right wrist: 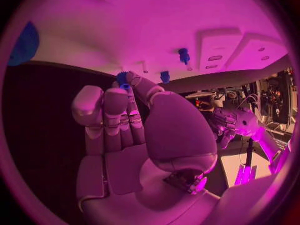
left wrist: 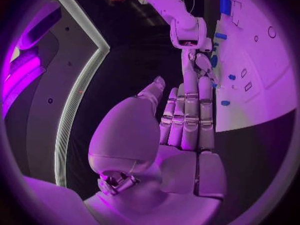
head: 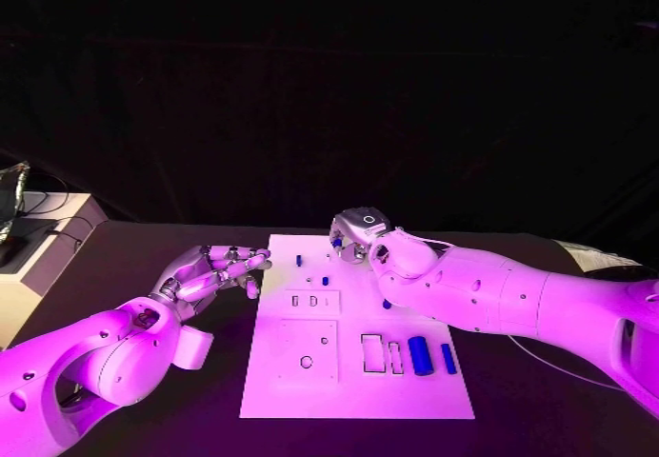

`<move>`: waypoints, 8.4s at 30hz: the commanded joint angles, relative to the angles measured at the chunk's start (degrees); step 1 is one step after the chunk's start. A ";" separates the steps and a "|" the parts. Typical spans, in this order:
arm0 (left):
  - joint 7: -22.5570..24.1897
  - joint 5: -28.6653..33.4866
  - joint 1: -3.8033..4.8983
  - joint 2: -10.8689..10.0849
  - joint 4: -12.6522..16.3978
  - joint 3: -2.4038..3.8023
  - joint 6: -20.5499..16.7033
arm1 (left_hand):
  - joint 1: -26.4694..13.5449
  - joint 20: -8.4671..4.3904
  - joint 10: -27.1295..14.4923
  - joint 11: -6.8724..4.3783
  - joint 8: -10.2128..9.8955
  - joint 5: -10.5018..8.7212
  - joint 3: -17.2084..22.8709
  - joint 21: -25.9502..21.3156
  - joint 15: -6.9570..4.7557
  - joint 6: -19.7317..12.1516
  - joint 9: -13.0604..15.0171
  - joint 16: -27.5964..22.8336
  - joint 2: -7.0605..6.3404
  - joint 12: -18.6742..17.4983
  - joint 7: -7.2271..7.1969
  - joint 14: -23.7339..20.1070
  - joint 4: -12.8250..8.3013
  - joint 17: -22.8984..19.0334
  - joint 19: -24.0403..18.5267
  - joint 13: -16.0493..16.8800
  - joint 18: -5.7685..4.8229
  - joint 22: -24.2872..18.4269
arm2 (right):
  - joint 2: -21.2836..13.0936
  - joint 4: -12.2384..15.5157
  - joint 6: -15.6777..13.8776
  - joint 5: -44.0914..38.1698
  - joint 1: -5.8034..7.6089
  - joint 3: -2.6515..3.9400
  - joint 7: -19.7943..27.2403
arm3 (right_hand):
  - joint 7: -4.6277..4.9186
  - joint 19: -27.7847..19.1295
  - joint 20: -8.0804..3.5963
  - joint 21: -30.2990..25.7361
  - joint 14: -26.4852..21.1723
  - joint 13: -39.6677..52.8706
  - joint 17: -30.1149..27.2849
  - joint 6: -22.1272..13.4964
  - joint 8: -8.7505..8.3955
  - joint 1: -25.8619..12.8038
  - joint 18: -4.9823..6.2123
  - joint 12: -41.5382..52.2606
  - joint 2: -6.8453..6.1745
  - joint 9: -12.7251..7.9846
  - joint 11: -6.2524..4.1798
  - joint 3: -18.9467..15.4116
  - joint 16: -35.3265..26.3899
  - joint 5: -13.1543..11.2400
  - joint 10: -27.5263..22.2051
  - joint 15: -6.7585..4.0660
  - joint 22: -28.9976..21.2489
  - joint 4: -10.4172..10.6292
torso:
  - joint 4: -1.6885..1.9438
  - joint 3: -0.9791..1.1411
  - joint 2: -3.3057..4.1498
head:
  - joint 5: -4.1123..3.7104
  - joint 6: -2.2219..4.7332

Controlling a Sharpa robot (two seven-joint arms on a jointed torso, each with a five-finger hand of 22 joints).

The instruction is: Assemble the parts on the task board

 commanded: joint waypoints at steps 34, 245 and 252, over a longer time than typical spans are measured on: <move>-0.51 -0.49 0.06 0.23 -0.07 0.08 1.79 | -0.32 0.02 -0.51 0.08 -0.21 -0.08 -0.41 0.60 0.04 -0.31 0.07 0.47 0.44 -0.24 0.18 -0.42 -0.09 -0.22 -0.50 0.08 1.03 -0.39 | 1.68 -3.02 0.68 -2.65 -0.23 0.06 -0.17 | 0.30 1.67 0.02 -1.34 -0.15 0.18 0.04 -0.36 -0.31 1.72 1.22 0.15 2.06 -0.21 -1.84 0.07 -0.63 0.62 1.18 -0.19 5.63 0.04 | 0.99 -0.67 0.85 | -0.69 0.27; -1.06 -0.96 0.01 0.79 -1.90 0.07 2.57 | 0.11 0.09 -1.27 0.27 -0.23 -0.09 -1.31 1.68 0.11 -0.88 0.06 0.76 0.79 -0.26 0.29 -0.52 -0.73 -0.57 -0.82 0.08 1.09 -1.79 | -2.01 6.72 3.37 13.64 0.06 1.76 2.18 | -0.22 2.83 -1.42 23.84 1.08 71.29 27.72 -3.80 -0.20 -1.80 -2.63 58.73 -0.43 -0.35 -5.05 -14.98 9.95 18.92 4.24 -1.75 10.16 0.19 | -0.76 0.59 0.95 | 0.70 -0.98; -1.04 -0.96 0.01 0.74 -1.94 0.07 2.56 | 0.10 0.12 -1.43 0.32 -0.22 -0.08 -1.37 1.81 0.14 -0.98 0.07 0.77 0.82 -0.26 0.34 -0.54 -0.78 -0.60 -0.86 0.08 1.11 -1.97 | -3.35 8.64 -1.24 13.92 -0.08 1.76 3.86 | -0.03 2.84 -1.37 23.86 1.10 71.23 27.79 -4.33 -0.23 -1.87 -2.62 58.60 -0.75 -0.40 -4.92 -15.17 9.89 18.85 4.18 -1.67 10.17 0.33 | -0.80 0.57 0.94 | 0.85 -0.83</move>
